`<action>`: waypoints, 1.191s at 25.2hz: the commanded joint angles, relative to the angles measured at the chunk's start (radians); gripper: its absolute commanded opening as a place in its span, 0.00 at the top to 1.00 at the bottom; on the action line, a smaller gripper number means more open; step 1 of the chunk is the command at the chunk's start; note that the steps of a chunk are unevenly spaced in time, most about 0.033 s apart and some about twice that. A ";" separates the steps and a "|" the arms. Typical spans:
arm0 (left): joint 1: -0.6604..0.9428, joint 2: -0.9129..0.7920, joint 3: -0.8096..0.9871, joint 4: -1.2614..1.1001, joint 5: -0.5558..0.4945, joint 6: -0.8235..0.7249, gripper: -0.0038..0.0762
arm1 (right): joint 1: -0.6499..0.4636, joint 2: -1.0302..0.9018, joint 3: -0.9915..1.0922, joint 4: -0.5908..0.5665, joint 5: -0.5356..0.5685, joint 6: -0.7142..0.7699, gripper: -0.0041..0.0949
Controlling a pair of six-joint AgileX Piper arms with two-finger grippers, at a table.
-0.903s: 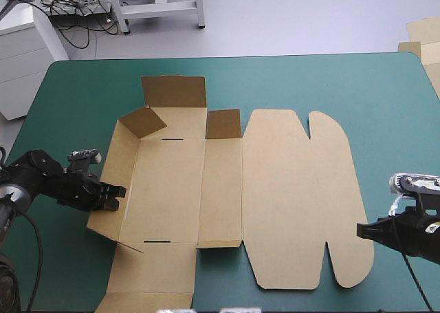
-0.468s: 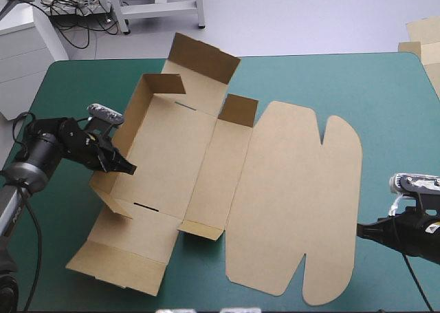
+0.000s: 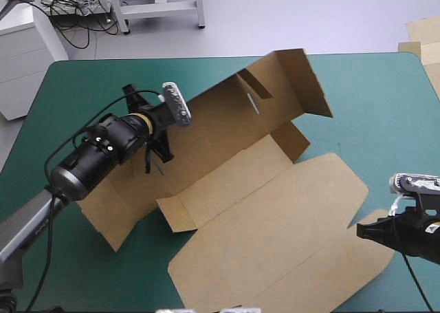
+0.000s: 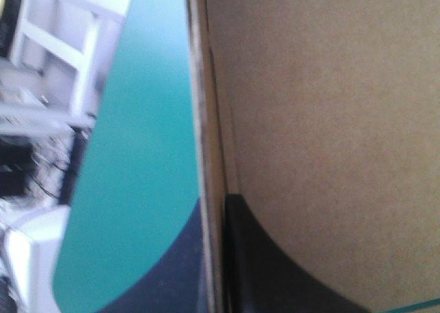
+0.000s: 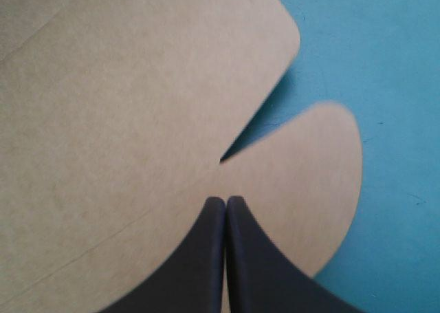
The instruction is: Fold the box
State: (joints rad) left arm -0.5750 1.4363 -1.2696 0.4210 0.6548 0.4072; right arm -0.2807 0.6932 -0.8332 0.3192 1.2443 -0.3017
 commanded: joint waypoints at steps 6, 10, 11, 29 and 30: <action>-0.234 0.042 -0.039 0.485 -0.141 -0.152 0.96 | 0.000 0.004 -0.025 0.024 -0.022 -0.009 0.98; -0.325 0.079 -0.039 0.702 -0.141 -0.288 0.96 | 0.000 0.004 -0.025 0.024 -0.022 -0.009 0.98; -0.340 0.087 -0.039 0.737 -0.141 -0.320 0.96 | 0.000 0.004 -0.025 0.024 -0.022 -0.009 0.98; -0.438 0.214 -0.039 1.065 -0.031 -0.712 0.96 | 0.000 0.004 -0.025 0.054 -0.025 -0.016 0.98; -0.445 0.214 -0.039 1.067 -0.023 -0.728 0.96 | 0.000 0.004 -0.025 0.052 -0.025 -0.016 0.98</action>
State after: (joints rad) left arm -1.0036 1.6899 -1.2706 1.4424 0.6093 -0.2744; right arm -0.2807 0.6932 -0.8332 0.3453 1.2443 -0.3098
